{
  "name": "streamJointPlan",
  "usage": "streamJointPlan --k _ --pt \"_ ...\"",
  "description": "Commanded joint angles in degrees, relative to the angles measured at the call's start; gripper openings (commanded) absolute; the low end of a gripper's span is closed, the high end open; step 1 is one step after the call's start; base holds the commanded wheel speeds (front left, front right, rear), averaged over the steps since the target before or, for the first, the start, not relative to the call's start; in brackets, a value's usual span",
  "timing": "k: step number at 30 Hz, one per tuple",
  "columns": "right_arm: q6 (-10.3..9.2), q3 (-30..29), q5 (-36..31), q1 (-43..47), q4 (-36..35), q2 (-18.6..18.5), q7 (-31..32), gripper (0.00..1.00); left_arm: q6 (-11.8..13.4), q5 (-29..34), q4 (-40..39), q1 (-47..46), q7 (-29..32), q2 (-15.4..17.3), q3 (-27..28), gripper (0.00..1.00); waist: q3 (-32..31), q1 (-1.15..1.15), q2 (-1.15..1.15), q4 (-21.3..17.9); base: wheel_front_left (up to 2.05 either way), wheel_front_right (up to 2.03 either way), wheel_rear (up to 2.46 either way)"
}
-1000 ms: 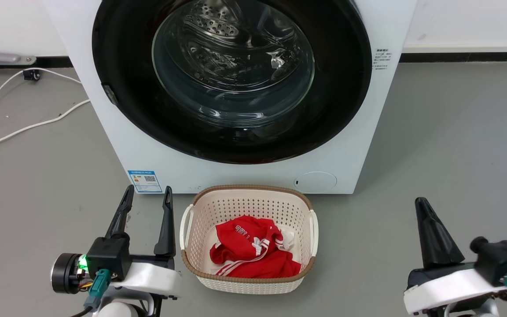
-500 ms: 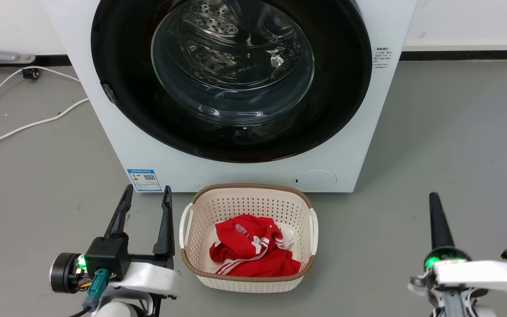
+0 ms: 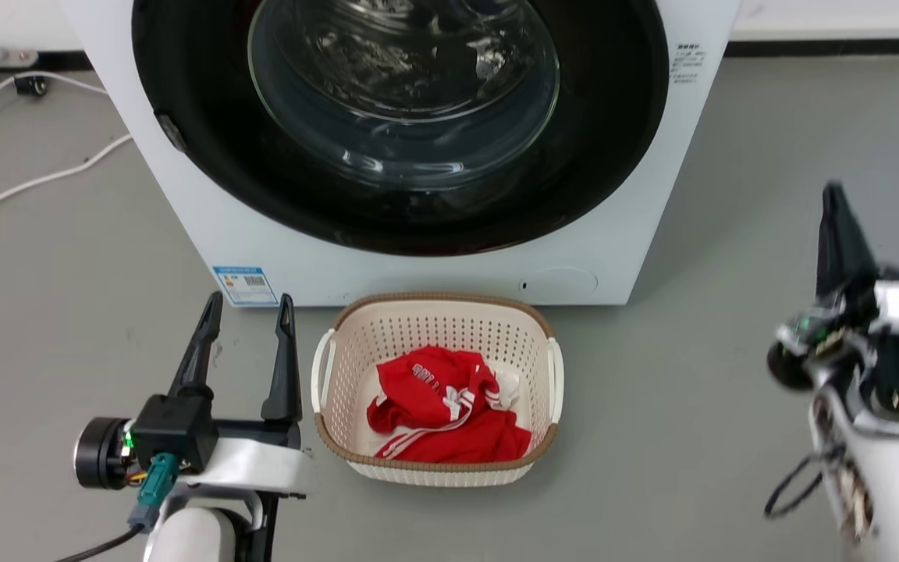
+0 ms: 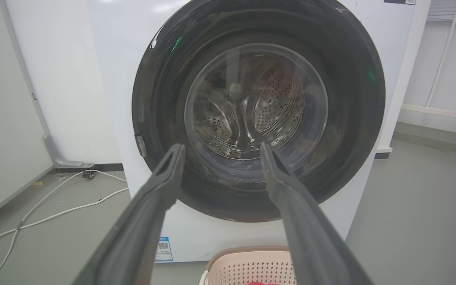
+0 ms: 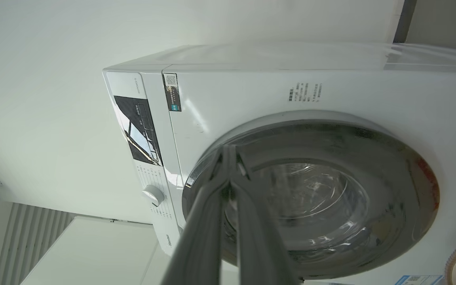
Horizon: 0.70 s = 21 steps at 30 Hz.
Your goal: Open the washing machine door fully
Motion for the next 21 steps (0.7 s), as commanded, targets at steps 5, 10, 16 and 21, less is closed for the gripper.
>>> streamJointPlan --k 5,10,16,21 --pt "0.0 3.24 0.0 -14.02 9.3 -5.9 4.16 0.0 -0.83 -0.21 -1.12 -2.98 -0.12 -0.02 0.46 1.0 4.31 0.0 0.0 0.65 0.0 0.0 0.0" --pt "0.0 6.97 -0.77 -27.39 18.36 -10.05 7.93 0.0 -1.65 -0.12 -2.31 -6.01 -0.12 -0.04 0.74 1.0 8.41 0.0 0.0 1.45 0.0 0.0 0.0" --pt "0.0 12.71 -3.62 -42.0 28.59 -12.42 14.17 0.0 -2.3 0.31 -3.69 -8.64 -0.12 -0.05 0.98 1.0 11.9 0.0 0.0 2.21 0.0 0.0 0.0" --pt "0.0 17.44 -6.63 -51.4 35.48 -12.2 19.78 0.0 -2.82 0.23 -4.49 -9.87 -0.12 -0.09 0.99 1.0 14.03 0.0 0.0 2.76 0.0 0.0 0.0"
